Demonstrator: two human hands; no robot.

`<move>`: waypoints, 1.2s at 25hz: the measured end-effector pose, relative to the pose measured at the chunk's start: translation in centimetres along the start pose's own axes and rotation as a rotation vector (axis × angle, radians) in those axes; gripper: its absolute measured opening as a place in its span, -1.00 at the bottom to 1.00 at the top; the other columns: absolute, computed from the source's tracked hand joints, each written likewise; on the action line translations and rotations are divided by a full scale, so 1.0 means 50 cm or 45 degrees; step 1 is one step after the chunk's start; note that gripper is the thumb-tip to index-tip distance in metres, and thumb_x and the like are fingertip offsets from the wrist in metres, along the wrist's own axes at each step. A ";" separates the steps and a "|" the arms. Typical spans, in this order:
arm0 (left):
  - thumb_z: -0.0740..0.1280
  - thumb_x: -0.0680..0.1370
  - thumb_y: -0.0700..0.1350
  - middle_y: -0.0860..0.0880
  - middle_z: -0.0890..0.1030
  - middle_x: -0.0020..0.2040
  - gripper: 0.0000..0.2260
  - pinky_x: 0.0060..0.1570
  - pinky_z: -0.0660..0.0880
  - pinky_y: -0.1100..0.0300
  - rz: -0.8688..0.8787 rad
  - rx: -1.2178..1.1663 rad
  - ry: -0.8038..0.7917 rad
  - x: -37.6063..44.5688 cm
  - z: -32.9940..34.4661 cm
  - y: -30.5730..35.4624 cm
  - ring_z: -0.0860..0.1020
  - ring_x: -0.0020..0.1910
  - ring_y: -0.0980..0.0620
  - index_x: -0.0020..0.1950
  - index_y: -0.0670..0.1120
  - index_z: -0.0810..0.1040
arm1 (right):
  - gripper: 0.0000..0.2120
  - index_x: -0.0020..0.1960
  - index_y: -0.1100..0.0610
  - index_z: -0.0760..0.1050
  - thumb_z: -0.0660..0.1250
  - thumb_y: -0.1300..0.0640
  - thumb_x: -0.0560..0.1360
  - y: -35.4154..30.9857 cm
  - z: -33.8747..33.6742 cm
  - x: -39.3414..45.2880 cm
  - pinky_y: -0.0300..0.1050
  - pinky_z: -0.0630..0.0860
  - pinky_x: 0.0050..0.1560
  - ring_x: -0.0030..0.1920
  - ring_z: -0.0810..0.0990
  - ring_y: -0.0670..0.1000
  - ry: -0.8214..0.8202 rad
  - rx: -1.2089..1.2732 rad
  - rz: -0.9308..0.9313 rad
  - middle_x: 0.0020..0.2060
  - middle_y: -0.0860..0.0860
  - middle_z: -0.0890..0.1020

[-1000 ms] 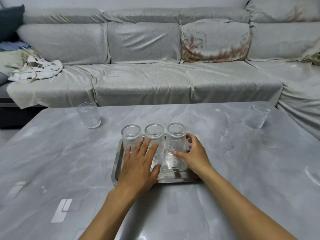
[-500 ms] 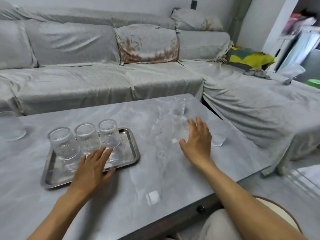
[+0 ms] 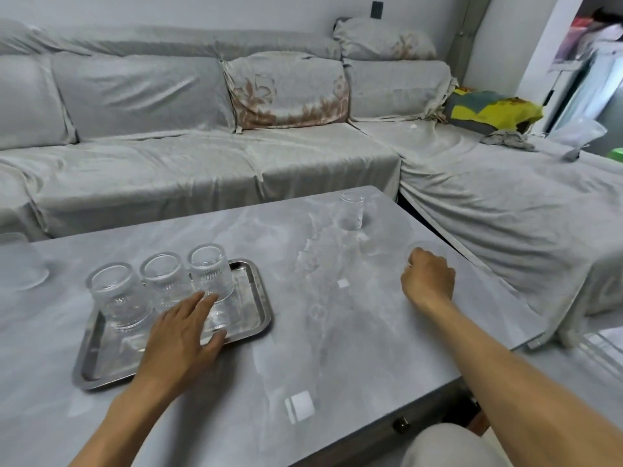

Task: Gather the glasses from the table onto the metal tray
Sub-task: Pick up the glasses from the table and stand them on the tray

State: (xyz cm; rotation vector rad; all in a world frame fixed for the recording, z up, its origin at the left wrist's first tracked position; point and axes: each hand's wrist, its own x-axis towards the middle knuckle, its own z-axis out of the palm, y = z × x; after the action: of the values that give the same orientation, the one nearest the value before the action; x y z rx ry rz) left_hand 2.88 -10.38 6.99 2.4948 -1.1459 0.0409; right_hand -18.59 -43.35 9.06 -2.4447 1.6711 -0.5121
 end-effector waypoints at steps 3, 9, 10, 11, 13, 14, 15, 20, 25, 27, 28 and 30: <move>0.39 0.47 -0.05 -0.12 0.57 0.28 -0.58 0.21 0.40 -0.02 -0.017 -0.221 0.108 0.001 -0.015 0.013 0.50 0.24 -0.14 0.31 -0.09 0.51 | -0.94 -0.14 0.16 0.48 0.25 0.22 0.50 -0.087 0.000 -0.051 -0.08 0.38 -0.19 -0.11 0.56 0.16 0.065 0.455 -0.009 -0.17 0.09 0.61; 0.59 0.31 -0.03 0.01 0.63 0.13 -0.47 0.13 0.53 0.04 -0.302 -1.089 -0.010 -0.015 -0.071 -0.014 0.59 0.11 0.06 0.23 0.11 0.50 | -0.88 -0.19 0.12 0.51 0.33 0.26 0.51 -0.343 0.007 -0.258 -0.24 0.42 -0.42 -0.38 0.47 -0.06 -0.597 1.837 0.052 -0.36 -0.01 0.55; 0.61 0.26 -0.02 0.01 0.65 0.12 -0.45 0.14 0.55 0.01 -0.309 -1.210 -0.026 -0.021 -0.076 -0.023 0.61 0.11 0.04 0.20 0.12 0.51 | -0.86 -0.20 0.11 0.51 0.31 0.26 0.52 -0.375 0.014 -0.290 -0.25 0.40 -0.44 -0.40 0.47 -0.07 -0.755 1.985 0.142 -0.38 -0.01 0.54; 0.63 0.22 -0.01 0.00 0.67 0.10 -0.43 0.14 0.55 0.00 -0.318 -1.273 0.025 -0.030 -0.081 -0.036 0.62 0.11 0.00 0.18 0.10 0.52 | -0.84 -0.21 0.09 0.50 0.30 0.26 0.53 -0.405 0.024 -0.317 -0.24 0.39 -0.44 -0.41 0.48 -0.08 -0.903 2.093 0.223 -0.40 -0.02 0.55; 0.66 0.13 0.02 -0.04 0.67 0.08 -0.35 0.11 0.56 -0.02 -0.380 -1.328 0.219 -0.040 -0.093 -0.065 0.63 0.08 -0.06 0.15 0.09 0.50 | -0.84 -0.21 0.09 0.49 0.28 0.24 0.54 -0.452 0.043 -0.353 -0.18 0.42 -0.37 -0.38 0.52 -0.08 -1.112 2.219 0.351 -0.41 -0.03 0.58; 0.67 0.09 0.03 -0.05 0.66 0.07 -0.32 0.09 0.57 -0.03 -0.431 -1.316 0.324 -0.043 -0.100 -0.080 0.64 0.06 -0.07 0.13 0.10 0.47 | -0.85 -0.18 0.09 0.49 0.27 0.24 0.55 -0.470 0.055 -0.365 -0.14 0.45 -0.32 -0.35 0.55 -0.07 -1.153 2.212 0.365 -0.40 -0.02 0.60; 0.67 0.06 0.04 -0.06 0.65 0.06 -0.31 0.06 0.58 -0.05 -0.483 -1.277 0.410 -0.048 -0.106 -0.098 0.64 0.03 -0.07 0.10 0.11 0.45 | -0.88 -0.14 0.08 0.49 0.28 0.24 0.54 -0.485 0.070 -0.374 -0.10 0.48 -0.26 -0.30 0.58 -0.05 -1.132 2.101 0.300 -0.35 -0.01 0.62; 0.61 0.11 0.06 0.13 0.62 0.00 -0.39 -0.08 0.59 0.11 -0.569 -0.902 0.522 -0.059 -0.130 -0.185 0.62 -0.08 0.13 0.07 0.22 0.41 | -0.72 0.15 0.09 0.46 0.34 0.20 0.45 -0.502 0.131 -0.400 -0.05 0.47 0.11 0.06 0.57 0.04 -0.710 0.944 -0.576 0.05 0.00 0.62; 0.57 0.17 0.06 0.12 0.58 -0.06 -0.37 -0.07 0.50 0.15 -0.594 -0.616 0.496 -0.046 -0.110 -0.226 0.59 -0.02 0.01 0.18 0.18 0.43 | -0.64 0.25 0.11 0.42 0.26 0.12 0.46 -0.497 0.163 -0.419 0.05 0.43 0.18 0.19 0.53 0.16 -0.595 0.501 -0.940 0.20 0.05 0.59; 0.57 0.17 0.07 0.07 0.58 -0.07 -0.36 -0.11 0.46 0.16 -0.604 -0.580 0.488 -0.038 -0.100 -0.234 0.58 -0.03 -0.04 0.19 0.14 0.42 | -0.63 0.27 0.09 0.39 0.26 0.09 0.47 -0.492 0.170 -0.418 0.05 0.42 0.20 0.21 0.51 0.14 -0.611 0.465 -0.954 0.23 0.04 0.57; 0.56 0.17 0.08 0.05 0.58 -0.07 -0.36 -0.13 0.44 0.16 -0.602 -0.560 0.487 -0.034 -0.096 -0.236 0.58 -0.03 -0.06 0.18 0.13 0.40 | -0.62 0.28 0.08 0.39 0.25 0.08 0.48 -0.490 0.172 -0.419 0.05 0.41 0.21 0.22 0.51 0.13 -0.617 0.452 -0.955 0.24 0.03 0.57; 0.54 0.17 0.10 0.00 0.62 -0.02 -0.35 -0.12 0.43 0.15 -0.580 -0.513 0.458 -0.027 -0.087 -0.240 0.57 -0.01 -0.07 0.20 0.13 0.38 | -0.63 0.28 0.06 0.37 0.26 0.05 0.48 -0.487 0.172 -0.419 0.05 0.40 0.21 0.22 0.51 0.12 -0.629 0.428 -0.965 0.24 0.01 0.57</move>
State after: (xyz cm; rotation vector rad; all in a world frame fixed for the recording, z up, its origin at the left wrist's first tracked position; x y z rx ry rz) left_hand 11.36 -0.78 6.67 2.2046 -0.3819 0.1142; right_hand -1.03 -15.55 4.14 -2.5727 0.4120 -0.1957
